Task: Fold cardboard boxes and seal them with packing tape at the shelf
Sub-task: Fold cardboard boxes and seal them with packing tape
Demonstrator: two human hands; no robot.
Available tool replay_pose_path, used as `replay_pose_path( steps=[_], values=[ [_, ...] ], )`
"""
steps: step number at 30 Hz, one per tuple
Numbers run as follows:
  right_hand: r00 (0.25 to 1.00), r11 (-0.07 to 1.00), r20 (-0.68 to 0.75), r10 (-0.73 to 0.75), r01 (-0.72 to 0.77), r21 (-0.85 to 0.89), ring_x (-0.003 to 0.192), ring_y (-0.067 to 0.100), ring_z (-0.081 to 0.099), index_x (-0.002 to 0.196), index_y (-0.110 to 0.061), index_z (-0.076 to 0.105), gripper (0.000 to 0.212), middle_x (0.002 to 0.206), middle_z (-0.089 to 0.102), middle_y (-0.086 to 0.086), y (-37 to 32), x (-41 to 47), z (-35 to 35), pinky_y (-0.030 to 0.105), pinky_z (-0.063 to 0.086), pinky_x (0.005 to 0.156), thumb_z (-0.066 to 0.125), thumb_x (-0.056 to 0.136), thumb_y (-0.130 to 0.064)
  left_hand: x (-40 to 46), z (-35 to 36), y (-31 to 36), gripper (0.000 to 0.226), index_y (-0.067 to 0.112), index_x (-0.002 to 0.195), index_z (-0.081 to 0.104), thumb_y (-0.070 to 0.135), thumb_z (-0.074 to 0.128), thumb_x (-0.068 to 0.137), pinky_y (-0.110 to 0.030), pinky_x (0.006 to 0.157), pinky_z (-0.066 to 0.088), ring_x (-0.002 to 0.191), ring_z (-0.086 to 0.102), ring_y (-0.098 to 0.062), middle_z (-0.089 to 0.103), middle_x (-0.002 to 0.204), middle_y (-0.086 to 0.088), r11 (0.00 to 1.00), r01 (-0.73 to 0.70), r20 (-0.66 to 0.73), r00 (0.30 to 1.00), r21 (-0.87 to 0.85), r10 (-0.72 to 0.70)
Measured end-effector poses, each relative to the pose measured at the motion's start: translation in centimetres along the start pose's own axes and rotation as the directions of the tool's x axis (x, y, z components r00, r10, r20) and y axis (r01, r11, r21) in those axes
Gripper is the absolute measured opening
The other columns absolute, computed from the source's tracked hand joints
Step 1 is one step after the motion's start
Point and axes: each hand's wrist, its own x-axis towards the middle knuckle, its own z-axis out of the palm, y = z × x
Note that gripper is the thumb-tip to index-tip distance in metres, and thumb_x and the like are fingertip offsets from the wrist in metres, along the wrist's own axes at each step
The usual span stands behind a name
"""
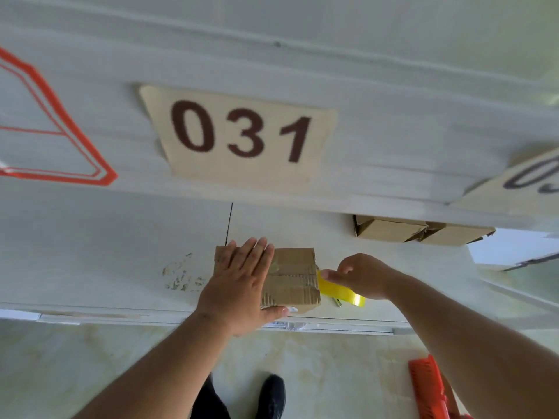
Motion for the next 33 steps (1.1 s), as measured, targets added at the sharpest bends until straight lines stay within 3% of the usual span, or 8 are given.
replay_pose_path(
  steps=[7,13,17,19,21,24,29,33],
  values=[
    [1.000,1.000,0.002,-0.011,0.011,0.024,0.085,0.015,0.068,0.087,-0.023,0.074,0.068,0.087,0.072,-0.004,-0.2,0.5,0.7,0.037,0.056,0.083,0.056,0.079,-0.088,3.2,-1.2,4.7,0.121,0.022,0.161,-0.015,0.078,0.056,0.080,-0.059,0.124,-0.009,0.158,-0.009,-0.028,-0.012,0.170,-0.005,0.993,-0.116,0.035,0.993,0.004,0.116],
    [1.000,0.997,0.007,-0.025,0.025,-0.070,0.072,0.017,0.059,0.083,-0.012,0.072,0.078,0.082,0.070,0.007,-1.6,-1.2,-1.2,0.033,0.046,0.068,0.052,0.082,-0.087,5.3,-1.9,6.8,0.111,0.025,0.157,0.013,0.063,0.068,0.069,-0.054,0.122,0.014,0.136,0.033,-0.031,0.029,0.144,-0.004,0.990,-0.142,-0.031,0.989,-0.013,0.142],
    [0.996,0.978,-0.074,-0.051,0.035,-0.203,0.071,0.012,0.059,0.074,-0.020,0.062,0.071,0.076,0.066,-0.004,-3.8,-5.8,-6.1,0.033,0.043,0.064,0.052,0.076,-0.091,3.2,-4.1,5.8,0.119,0.022,0.161,0.017,0.073,0.068,0.066,-0.052,0.126,0.015,0.141,0.031,-0.023,0.028,0.145,0.002,0.947,-0.251,-0.205,0.956,-0.198,0.210],
    [0.995,0.972,-0.078,-0.057,0.037,-0.231,0.074,0.007,0.058,0.079,-0.029,0.059,0.061,0.077,0.065,-0.009,-5.2,-8.4,-9.0,0.032,0.042,0.065,0.053,0.076,-0.090,1.7,-5.1,5.7,0.121,0.022,0.161,0.018,0.068,0.077,0.065,-0.041,0.125,0.024,0.143,0.028,-0.017,0.026,0.149,0.005,0.893,-0.277,-0.290,0.941,-0.354,0.177],
    [0.997,0.989,0.008,-0.074,0.075,-0.125,0.071,0.006,0.054,0.082,-0.029,0.055,0.056,0.075,0.059,-0.011,-6.9,-10.7,-11.2,0.030,0.038,0.066,0.056,0.080,-0.086,0.2,-5.4,5.3,0.125,0.027,0.162,0.015,0.063,0.083,0.064,-0.027,0.117,0.033,0.145,0.025,-0.009,0.020,0.152,0.010,0.834,-0.244,-0.320,0.943,-0.495,0.086],
    [0.989,0.990,0.059,-0.137,0.139,-0.037,0.071,0.009,0.053,0.090,-0.025,0.057,0.055,0.077,0.058,-0.011,-9.8,-12.1,-12.0,0.031,0.037,0.067,0.056,0.086,-0.080,-1.4,-4.2,3.4,0.130,0.029,0.163,0.010,0.063,0.085,0.062,-0.026,0.113,0.042,0.143,0.031,-0.005,0.018,0.153,0.010,0.759,-0.187,-0.315,0.949,-0.623,-0.025],
    [0.957,0.953,-0.123,-0.262,0.237,-0.190,0.075,0.010,0.061,0.079,-0.029,0.060,0.052,0.074,0.066,-0.008,-13.8,-11.6,-9.1,0.030,0.040,0.064,0.052,0.084,-0.080,-3.6,-3.8,0.4,0.132,0.032,0.162,0.002,0.070,0.079,0.063,-0.029,0.116,0.040,0.145,0.030,-0.003,0.011,0.156,0.017,0.806,-0.110,-0.249,0.967,-0.582,-0.048],
    [0.957,0.969,-0.186,-0.224,0.198,-0.147,0.070,0.012,0.062,0.078,-0.027,0.063,0.052,0.067,0.063,-0.007,-12.8,-10.8,-8.6,0.030,0.044,0.062,0.057,0.079,-0.079,-4.9,-3.4,0.4,0.132,0.033,0.163,-0.008,0.082,0.070,0.069,-0.022,0.126,0.015,0.155,0.002,0.003,-0.003,0.169,0.019,0.847,-0.090,-0.223,0.974,-0.524,-0.035]
  ],
)
